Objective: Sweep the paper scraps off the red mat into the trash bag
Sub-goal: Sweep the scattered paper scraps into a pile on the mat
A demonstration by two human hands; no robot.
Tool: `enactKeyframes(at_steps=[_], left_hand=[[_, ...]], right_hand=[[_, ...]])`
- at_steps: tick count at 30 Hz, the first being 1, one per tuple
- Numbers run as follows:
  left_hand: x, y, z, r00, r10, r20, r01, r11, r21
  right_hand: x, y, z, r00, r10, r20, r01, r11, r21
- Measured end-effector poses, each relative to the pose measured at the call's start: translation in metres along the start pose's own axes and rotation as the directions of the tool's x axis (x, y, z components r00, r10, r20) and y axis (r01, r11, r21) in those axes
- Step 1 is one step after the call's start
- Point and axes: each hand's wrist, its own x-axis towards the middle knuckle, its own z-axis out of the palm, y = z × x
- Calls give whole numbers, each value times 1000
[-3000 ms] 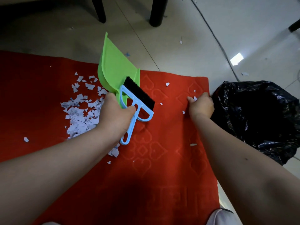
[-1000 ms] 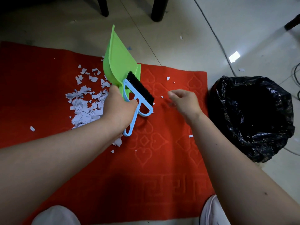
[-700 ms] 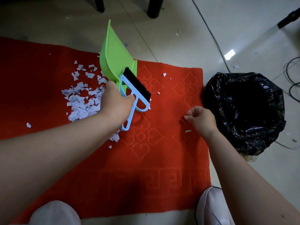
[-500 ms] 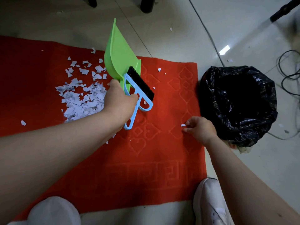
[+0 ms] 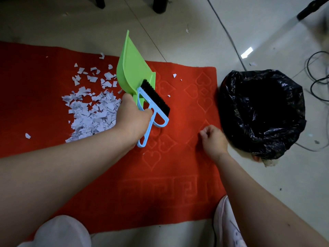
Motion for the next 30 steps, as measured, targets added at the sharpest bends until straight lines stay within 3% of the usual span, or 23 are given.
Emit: enactKeyframes(at_steps=[3,7,9,13,15,21,30], left_hand=[[1,-1,-2,1000,1,-11,-1,1000,-1],[4,-4,-5,998,-16,-54,16,1000,-10],[7,-6,-8,997,-26,-67,26,1000,-7],[14,-9,-17,996,-22,-91,20,1000,-24],[17,-9,-21,995,-11,-101,10,1000,-17],[21,-8,-28,995,12,-102,-16,999,-39],[26,-10,-32,993,-1,-115,-3,999,-33]], right_hand=[[5,-40,1,998,-48,-52,58,973,223],[21,-99,12,959,-173,226,37,862,505],[35,-114,16,966,-137,221,17,882,471],[64,-125,9,997,15,-78,6,967,254],[81,-130,6,988,36,-153,-4,980,201],[119,-141,9,996,-2,-86,6,999,52],[128,-139,14,997,-10,-73,10,1000,-1]])
